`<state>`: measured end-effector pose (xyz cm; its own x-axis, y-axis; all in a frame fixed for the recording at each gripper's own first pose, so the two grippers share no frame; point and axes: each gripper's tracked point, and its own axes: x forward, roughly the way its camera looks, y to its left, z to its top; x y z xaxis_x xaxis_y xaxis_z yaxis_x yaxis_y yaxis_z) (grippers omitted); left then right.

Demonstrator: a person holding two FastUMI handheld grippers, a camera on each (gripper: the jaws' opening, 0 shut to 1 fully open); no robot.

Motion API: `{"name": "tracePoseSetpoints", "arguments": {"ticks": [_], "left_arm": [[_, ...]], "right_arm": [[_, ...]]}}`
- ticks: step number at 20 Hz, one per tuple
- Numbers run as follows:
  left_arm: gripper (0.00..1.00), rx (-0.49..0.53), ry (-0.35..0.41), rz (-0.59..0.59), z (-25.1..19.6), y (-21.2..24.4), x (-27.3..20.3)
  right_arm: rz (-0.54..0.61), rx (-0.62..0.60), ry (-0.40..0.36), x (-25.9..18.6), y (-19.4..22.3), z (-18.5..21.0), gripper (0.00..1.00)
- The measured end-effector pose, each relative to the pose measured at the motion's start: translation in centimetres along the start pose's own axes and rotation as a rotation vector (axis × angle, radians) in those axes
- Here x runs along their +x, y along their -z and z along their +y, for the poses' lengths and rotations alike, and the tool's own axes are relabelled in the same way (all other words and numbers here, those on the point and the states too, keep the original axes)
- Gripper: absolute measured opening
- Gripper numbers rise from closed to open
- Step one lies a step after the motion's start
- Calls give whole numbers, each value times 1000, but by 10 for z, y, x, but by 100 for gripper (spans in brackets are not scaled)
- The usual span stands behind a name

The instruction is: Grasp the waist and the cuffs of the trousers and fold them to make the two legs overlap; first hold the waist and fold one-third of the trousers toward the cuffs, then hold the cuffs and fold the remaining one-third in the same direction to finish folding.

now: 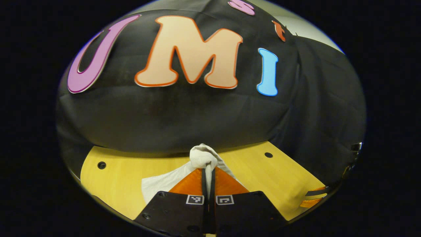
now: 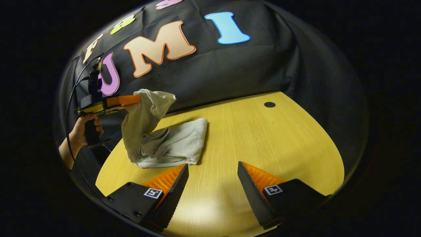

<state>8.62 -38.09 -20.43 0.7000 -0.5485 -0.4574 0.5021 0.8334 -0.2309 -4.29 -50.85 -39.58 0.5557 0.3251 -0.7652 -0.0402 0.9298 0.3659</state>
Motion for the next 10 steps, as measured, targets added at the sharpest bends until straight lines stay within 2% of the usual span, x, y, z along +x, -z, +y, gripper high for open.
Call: {"name": "tracePoseSetpoints", "arguments": {"ticks": [1,2,3,6,8,10], "left_arm": [[0,3,22,19,-14,7,5],[0,3,42,41,-26,17,11],[0,-3,55,75,-37,29,15],[0,-7,54,156,-45,57,23],[0,-3,53,163,-51,76,25],[8,4,82,152,-63,93,20]], "right_arm": [[0,6,6,-2,0,-6,90],[0,12,11,-4,2,-10,96],[0,18,14,-6,3,-15,96],[-6,32,17,-11,2,-23,96],[-15,34,8,-10,-2,-23,96],[-26,32,-6,-6,-9,-19,96]]}}
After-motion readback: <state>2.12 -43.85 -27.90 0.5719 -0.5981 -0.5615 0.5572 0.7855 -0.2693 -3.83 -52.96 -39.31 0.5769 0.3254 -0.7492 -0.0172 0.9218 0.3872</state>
